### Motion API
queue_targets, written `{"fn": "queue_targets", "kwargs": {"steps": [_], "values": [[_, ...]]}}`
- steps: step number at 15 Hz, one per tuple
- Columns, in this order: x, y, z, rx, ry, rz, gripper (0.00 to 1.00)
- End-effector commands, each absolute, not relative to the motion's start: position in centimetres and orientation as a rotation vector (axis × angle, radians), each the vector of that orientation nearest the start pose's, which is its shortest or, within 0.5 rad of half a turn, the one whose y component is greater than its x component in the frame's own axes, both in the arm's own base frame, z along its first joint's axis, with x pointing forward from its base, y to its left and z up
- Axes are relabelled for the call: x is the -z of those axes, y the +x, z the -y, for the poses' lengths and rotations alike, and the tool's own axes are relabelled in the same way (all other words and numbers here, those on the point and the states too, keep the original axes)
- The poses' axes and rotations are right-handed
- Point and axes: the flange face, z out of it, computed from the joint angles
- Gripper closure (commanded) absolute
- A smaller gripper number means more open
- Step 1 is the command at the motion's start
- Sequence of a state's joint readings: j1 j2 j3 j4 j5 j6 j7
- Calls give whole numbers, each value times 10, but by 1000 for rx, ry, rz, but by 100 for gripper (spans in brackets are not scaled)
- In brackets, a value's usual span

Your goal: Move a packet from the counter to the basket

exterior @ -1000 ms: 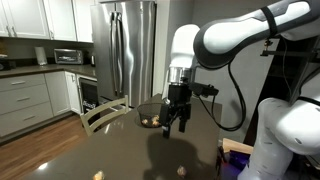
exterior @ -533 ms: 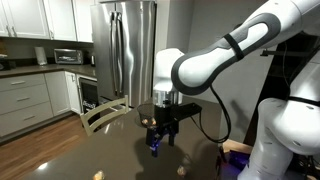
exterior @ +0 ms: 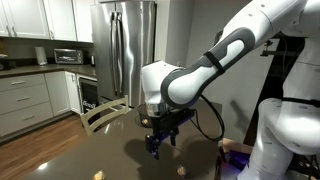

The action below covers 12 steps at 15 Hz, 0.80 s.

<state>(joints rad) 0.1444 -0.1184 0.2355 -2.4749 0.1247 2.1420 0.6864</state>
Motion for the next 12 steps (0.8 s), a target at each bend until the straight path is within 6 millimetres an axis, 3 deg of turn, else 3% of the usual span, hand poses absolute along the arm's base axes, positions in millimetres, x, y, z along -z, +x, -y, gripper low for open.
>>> {"fn": "queue_targets", "kwargs": {"steps": [1,5,12], "values": [[-318,408,-158,-387,-3132,-669,0],[-306,388,-141,-374,-3098,-657,0],[-264,350,-111,-437,-3059,-641,0]]}}
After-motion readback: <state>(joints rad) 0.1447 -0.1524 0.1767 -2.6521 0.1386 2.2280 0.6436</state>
